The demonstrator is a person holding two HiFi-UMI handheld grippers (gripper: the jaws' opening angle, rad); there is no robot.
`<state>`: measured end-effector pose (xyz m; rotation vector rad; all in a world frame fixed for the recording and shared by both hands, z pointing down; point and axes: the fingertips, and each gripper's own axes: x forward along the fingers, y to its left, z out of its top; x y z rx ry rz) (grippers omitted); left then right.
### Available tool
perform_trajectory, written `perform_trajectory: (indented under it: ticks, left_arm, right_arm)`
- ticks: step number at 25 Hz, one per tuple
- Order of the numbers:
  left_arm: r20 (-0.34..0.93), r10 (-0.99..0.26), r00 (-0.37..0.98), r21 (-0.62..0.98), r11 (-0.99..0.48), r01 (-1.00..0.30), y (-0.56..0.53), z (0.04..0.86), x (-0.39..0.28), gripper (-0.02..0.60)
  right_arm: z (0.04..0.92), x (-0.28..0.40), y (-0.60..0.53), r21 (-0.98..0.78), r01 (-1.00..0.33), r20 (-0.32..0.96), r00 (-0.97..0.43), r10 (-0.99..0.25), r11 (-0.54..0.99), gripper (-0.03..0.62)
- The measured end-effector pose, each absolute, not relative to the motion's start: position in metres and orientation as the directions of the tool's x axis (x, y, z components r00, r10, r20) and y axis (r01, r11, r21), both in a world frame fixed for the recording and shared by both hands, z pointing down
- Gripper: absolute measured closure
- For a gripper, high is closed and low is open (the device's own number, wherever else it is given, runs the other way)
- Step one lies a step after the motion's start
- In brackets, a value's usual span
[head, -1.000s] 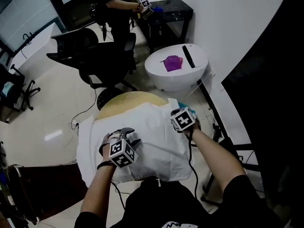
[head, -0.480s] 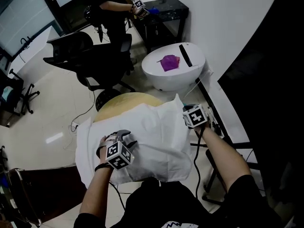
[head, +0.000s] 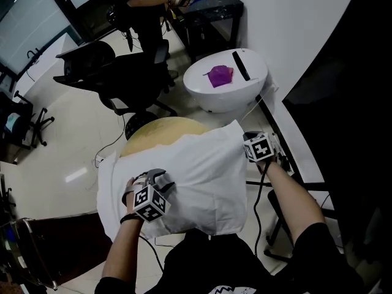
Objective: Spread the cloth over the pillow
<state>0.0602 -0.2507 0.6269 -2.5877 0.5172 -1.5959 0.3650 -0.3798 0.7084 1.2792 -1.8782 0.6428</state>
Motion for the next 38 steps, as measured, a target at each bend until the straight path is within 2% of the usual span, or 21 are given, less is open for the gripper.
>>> perform_trajectory:
  ticks: [10,15,18,20,22,25,33,38]
  left_arm:
    - [0.86,-0.322,0.396,-0.214,-0.932,-0.292,-0.254,0.632,0.06,0.4]
    - [0.865,-0.321,0.386,-0.213,-0.931,-0.298,-0.254,0.636,0.058,0.403]
    - [0.868,-0.32,0.379,-0.213,-0.931,-0.297,-0.254,0.638,0.058,0.403]
    - [0.869,-0.32,0.378,-0.212,-0.93,-0.299,-0.253,0.639,0.057,0.403]
    - [0.868,-0.321,0.378,-0.213,-0.929,-0.301,-0.254,0.64,0.057,0.403]
    - [0.866,-0.324,0.381,-0.215,-0.929,-0.301,-0.254,0.64,0.056,0.403]
    - [0.866,-0.321,0.384,-0.217,-0.932,-0.289,-0.251,0.639,0.058,0.416]
    - [0.869,-0.319,0.378,-0.222,-0.934,-0.279,-0.249,0.639,0.06,0.419]
  right_arm:
    - [0.773,0.353,-0.378,-0.088,-0.913,0.861,-0.271,-0.43,0.399,0.583]
    - [0.789,0.341,-0.376,-0.134,-0.911,0.859,-0.303,-0.412,0.391,0.577]
    - [0.784,0.341,-0.38,-0.14,-0.91,0.844,-0.316,-0.433,0.391,0.546]
    - [0.778,0.342,-0.381,-0.162,-0.904,0.829,-0.342,-0.442,0.395,0.49]
    - [0.768,0.341,-0.38,-0.2,-0.894,0.804,-0.384,-0.455,0.401,0.473]
    - [0.75,0.343,-0.374,-0.238,-0.879,0.764,-0.432,-0.48,0.413,0.47]
    - [0.717,0.356,-0.364,-0.202,-0.865,0.73,-0.446,-0.518,0.46,0.471]
    - [0.704,0.332,-0.392,-0.14,-0.786,0.717,-0.499,-0.486,0.602,0.463]
